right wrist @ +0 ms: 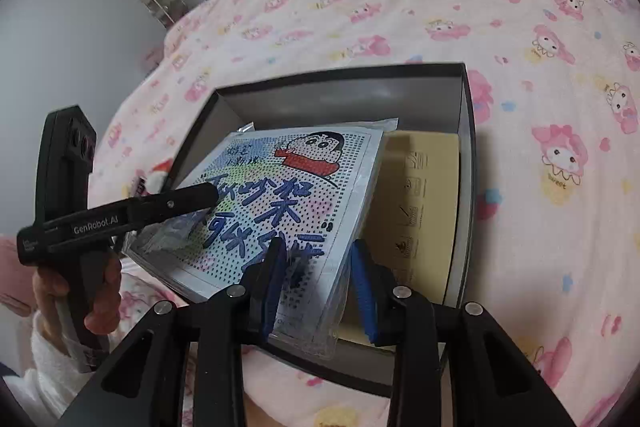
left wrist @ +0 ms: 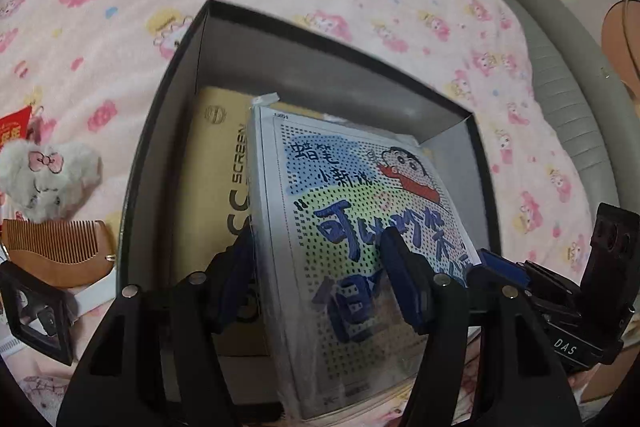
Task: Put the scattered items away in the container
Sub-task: 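Carry the bead-art kit with the left gripper over the black box, then lower the bead-art kit into the box and open the left gripper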
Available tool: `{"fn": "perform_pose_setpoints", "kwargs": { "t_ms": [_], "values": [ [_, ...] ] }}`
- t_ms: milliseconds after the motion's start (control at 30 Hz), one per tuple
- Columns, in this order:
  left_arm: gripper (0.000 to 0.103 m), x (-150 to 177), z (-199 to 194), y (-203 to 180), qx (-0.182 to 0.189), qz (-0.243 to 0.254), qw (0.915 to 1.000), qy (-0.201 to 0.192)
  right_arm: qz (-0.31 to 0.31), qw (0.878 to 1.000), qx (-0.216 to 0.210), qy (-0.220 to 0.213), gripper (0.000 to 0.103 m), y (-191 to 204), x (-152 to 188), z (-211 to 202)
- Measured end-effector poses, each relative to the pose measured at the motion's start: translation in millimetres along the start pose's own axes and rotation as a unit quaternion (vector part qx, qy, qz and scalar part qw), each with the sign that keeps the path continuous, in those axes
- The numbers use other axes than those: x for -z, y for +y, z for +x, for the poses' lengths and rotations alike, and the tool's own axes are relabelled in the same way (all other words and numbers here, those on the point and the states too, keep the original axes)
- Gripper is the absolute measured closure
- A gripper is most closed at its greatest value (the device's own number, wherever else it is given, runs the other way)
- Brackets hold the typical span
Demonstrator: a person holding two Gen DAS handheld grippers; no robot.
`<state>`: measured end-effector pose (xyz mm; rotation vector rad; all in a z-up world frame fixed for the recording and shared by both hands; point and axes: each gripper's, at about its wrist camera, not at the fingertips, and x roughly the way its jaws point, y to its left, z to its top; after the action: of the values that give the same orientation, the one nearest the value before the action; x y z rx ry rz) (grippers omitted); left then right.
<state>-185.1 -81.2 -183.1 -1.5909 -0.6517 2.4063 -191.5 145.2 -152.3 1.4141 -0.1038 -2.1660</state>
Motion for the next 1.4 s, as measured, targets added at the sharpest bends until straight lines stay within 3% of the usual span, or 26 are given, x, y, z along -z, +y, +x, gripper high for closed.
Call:
{"fn": "perform_pose_setpoints", "kwargs": {
  "t_ms": [133, 400, 567, 700, 800, 867, 933, 1100, 1267, 1400],
  "values": [
    [0.04, 5.5, 12.7, -2.5, -0.022, 0.019, 0.9991, 0.03, 0.001, 0.999, 0.01, 0.043, 0.074, -8.1, 4.0, 22.6],
    [0.036, 14.6, 19.1, 1.4, -0.028, 0.02, 0.9988, 0.034, -0.037, 0.996, 0.04, 0.064, 0.074, -0.5, 7.7, 27.7],
    [0.043, 12.9, 7.1, 8.2, -0.005, 0.012, 0.9996, 0.026, -0.04, 0.997, 0.057, 0.03, 0.075, 6.6, -4.4, 16.3],
    [0.053, 5.0, 3.5, 5.9, -0.043, 0.023, 0.9987, 0.016, -0.055, 0.997, 0.061, 0.01, 0.075, 20.9, -20.2, 15.2],
    [0.058, 1.0, 13.4, 3.1, -0.088, 0.024, 0.9954, 0.032, -0.038, 0.998, 0.015, 0.038, 0.075, 19.4, -28.7, 33.7],
    [0.057, 1.9, 25.2, 6.9, -0.099, 0.001, 0.9937, 0.053, -0.029, 0.998, 0.012, 0.053, 0.075, 15.8, -23.0, 44.9],
    [0.057, 7.0, 38.3, 13.9, -0.083, -0.023, 0.993, 0.081, -0.011, 0.998, 0.015, 0.058, 0.075, 12.3, -13.1, 52.2],
    [0.056, 7.8, 39.9, 8.7, -0.08, -0.018, 0.993, 0.085, 0.015, 0.997, 0.021, 0.07, 0.075, 3.4, 4.0, 60.6],
    [0.044, 12.7, 51.7, -15.8, -0.02, 0.019, 0.9888, 0.147, 0.035, 0.998, 0.016, 0.044, 0.075, -5.2, -0.3, 43.9],
    [0.051, 4.9, 34.5, 3.0, -0.017, -0.022, 0.9941, 0.104, 0.042, 0.998, 0.016, 0.036, 0.075, -11.6, -0.1, 37.7]
  ]
}}
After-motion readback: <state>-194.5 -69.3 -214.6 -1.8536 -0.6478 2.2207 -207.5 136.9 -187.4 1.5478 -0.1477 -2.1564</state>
